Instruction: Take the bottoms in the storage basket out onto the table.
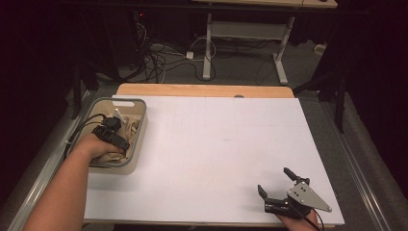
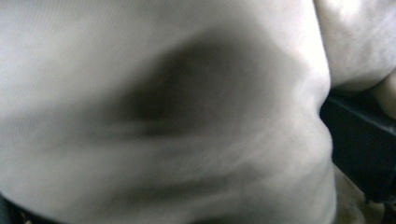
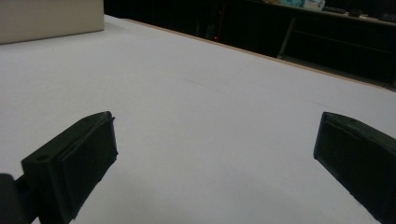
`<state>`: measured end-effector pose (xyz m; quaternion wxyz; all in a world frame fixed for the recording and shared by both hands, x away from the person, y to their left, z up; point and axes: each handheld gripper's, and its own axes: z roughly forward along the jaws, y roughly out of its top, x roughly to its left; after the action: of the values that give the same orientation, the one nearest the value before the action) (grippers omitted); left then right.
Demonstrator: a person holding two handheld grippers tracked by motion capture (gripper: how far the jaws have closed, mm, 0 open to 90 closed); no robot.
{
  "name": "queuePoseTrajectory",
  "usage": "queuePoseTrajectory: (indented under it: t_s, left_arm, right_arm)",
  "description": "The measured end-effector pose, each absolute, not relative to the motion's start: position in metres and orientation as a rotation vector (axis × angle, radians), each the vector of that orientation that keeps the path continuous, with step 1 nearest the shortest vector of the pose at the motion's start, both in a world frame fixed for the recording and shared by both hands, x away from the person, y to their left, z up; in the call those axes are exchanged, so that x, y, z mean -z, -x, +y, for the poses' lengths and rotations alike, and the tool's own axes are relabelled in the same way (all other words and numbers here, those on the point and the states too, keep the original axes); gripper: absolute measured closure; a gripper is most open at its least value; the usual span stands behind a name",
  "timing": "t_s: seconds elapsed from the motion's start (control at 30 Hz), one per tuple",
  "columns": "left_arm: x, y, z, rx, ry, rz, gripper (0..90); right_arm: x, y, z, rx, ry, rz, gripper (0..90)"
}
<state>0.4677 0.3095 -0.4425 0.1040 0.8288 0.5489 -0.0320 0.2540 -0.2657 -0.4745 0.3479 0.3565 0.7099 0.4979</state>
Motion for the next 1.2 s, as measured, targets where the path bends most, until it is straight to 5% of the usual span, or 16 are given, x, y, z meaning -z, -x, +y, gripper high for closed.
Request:
queuePoseTrajectory:
  t_s: [0.27,1.2]
  left_arm:
    - [0.4491,-0.4688,0.3009,0.053,-2.516,1.628,3.0]
    - [0.4436,-0.4665,0.3017,0.044,-2.528,1.575,34.3]
  right_arm:
    - [0.4748,-0.2536,-0.2657,-1.286,-0.924,1.842,0.4]
    - [0.474,-0.2524,-0.2687,-1.302,-0.944,1.827,0.4]
